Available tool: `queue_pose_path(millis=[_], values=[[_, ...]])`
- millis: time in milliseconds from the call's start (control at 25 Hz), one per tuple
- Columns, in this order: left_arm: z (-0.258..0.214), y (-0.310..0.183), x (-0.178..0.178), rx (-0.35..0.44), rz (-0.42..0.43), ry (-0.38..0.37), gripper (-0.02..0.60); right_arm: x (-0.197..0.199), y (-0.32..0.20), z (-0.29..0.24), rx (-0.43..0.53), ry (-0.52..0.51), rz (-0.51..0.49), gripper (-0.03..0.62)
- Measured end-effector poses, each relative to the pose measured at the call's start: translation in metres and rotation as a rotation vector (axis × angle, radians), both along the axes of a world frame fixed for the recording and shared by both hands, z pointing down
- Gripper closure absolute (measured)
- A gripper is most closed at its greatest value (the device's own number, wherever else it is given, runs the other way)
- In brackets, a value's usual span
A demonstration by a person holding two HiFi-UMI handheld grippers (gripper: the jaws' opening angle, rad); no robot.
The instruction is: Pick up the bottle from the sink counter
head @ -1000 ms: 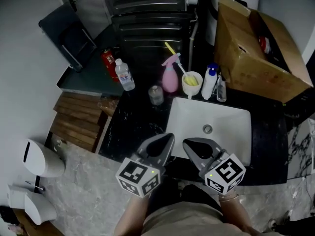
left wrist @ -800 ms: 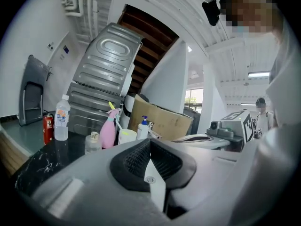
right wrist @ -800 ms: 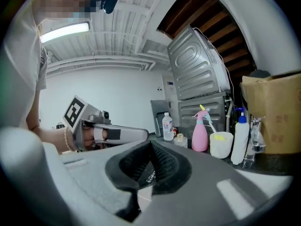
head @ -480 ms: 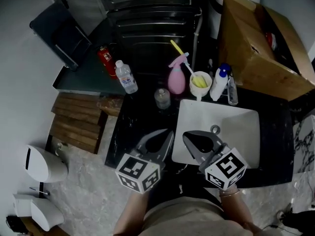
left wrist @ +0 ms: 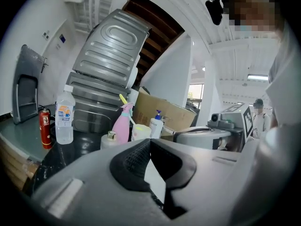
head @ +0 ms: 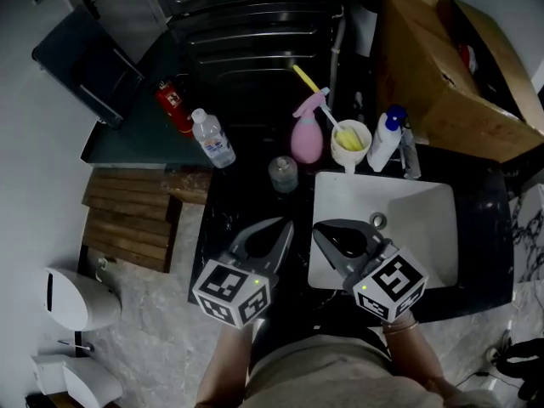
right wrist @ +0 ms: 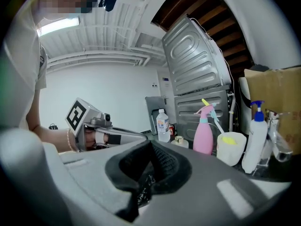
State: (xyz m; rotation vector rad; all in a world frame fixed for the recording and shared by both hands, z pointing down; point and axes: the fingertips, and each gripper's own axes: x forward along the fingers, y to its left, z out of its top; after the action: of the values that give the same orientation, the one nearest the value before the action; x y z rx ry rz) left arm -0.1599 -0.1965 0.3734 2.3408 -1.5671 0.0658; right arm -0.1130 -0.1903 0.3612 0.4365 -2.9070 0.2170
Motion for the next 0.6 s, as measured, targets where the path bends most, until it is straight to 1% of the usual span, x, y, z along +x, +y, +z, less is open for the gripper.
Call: queue_pose_path(millis=[200, 440, 600], values=[[0.005, -0.011, -0.015, -0.003, -0.006, -0.003, 0.577, -0.011, -0.008, 0.005, -0.012, 0.007, 0.008, 0.592], [0.017, -0.027, -0.027, -0.033, 0.023, -0.037, 0.577, -0.022, -0.017, 0.017, -0.036, 0.036, 0.012, 0.592], [0.029, -0.038, -0.034, -0.059, 0.017, -0.033, 0.577, -0.023, -0.027, 0.025, -0.057, 0.052, 0.037, 0.592]])
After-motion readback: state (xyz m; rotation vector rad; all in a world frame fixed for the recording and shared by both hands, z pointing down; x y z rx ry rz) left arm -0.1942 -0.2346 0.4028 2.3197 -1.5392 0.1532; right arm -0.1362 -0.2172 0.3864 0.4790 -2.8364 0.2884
